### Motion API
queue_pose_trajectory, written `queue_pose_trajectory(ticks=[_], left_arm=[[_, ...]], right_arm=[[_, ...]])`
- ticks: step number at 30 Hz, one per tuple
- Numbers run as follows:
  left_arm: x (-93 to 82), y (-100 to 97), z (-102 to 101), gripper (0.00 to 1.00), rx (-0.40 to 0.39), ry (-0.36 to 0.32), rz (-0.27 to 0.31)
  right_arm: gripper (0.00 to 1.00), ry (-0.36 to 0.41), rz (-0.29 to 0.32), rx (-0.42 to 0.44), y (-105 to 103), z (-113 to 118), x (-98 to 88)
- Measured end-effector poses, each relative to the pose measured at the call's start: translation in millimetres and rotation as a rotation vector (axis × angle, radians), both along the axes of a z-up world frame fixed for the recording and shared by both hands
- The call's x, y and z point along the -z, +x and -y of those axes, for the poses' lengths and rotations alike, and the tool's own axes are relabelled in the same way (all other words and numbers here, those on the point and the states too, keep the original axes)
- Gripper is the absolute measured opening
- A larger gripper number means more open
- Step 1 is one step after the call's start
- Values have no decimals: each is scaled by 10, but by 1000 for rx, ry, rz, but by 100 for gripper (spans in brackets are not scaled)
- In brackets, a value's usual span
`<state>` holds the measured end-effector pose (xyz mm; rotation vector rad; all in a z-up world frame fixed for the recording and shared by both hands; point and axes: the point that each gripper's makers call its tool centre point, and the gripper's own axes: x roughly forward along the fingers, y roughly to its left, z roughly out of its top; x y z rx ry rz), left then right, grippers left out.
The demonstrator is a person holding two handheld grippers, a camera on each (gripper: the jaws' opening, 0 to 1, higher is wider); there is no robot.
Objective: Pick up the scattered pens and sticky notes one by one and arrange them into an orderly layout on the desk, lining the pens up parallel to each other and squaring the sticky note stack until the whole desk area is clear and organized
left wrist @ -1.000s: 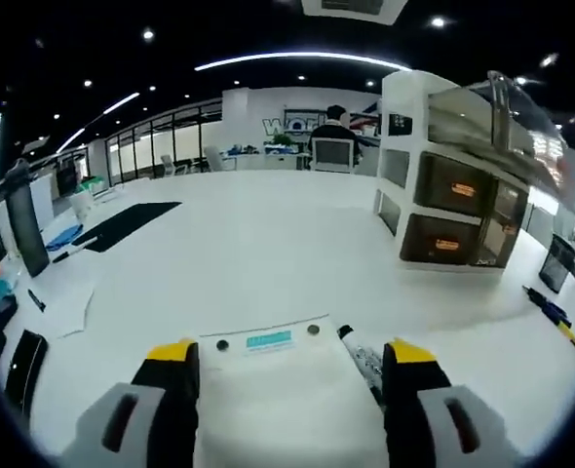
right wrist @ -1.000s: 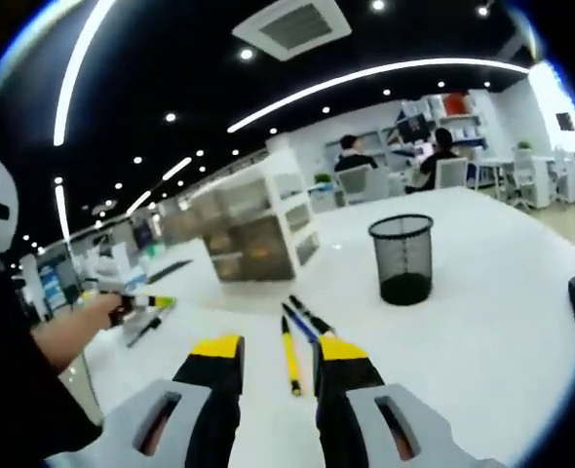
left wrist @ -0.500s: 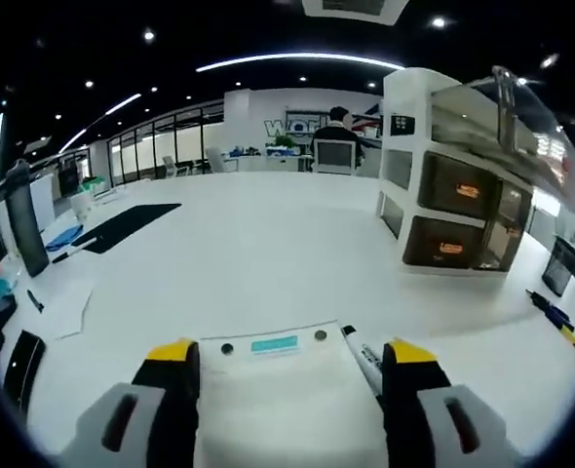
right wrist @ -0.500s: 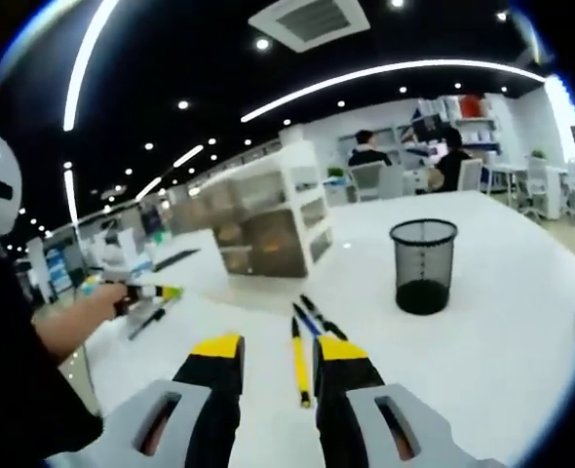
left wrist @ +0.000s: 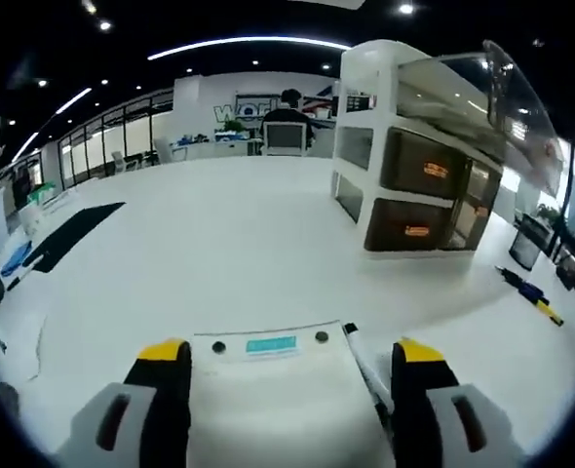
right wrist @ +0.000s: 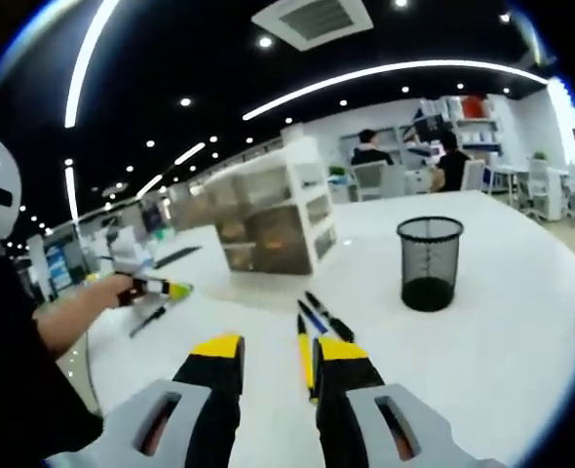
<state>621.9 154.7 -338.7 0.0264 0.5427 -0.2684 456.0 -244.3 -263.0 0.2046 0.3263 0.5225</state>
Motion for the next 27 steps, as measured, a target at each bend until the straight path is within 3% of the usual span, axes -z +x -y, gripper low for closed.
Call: queue_pose_trajectory(ticks=[2, 4, 6, 8, 11, 13, 17, 19, 23, 24, 27], left_arm=[[-6, 19, 58, 82, 68, -2, -8], [-24, 22, 163, 79, 191, -17, -14], [-37, 64, 192, 78, 252, -13, -9], [-2, 68, 154, 77, 258, -13, -46], [1, 100, 181, 76, 330, 12, -73], [10, 96, 225, 76, 384, 19, -82], [20, 90, 282, 76, 448, 9, -76], [2, 90, 287, 76, 469, 3, -70], [-3, 99, 279, 76, 471, -2, -73], [-5, 97, 279, 76, 471, -2, -74], [8, 106, 258, 78, 449, 6, -92]], right_arm=[[27, 0, -4, 4, -2, 5, 9], [27, 1, -3, 4, -6, 3, 7], [26, -2, -1, 2, 6, 7, 6], [27, 0, 5, 12, 34, 36, -1], [27, 60, 70, 51, 77, 102, -165], [27, 156, 141, 78, 57, 186, -372], [26, 239, 212, 150, -43, 487, -562], [26, 281, 249, 234, -101, 777, -622], [26, 493, 293, 399, -198, 1339, -750], [26, 506, 295, 417, -222, 1417, -750], [25, 449, 287, 420, -242, 1438, -705]])
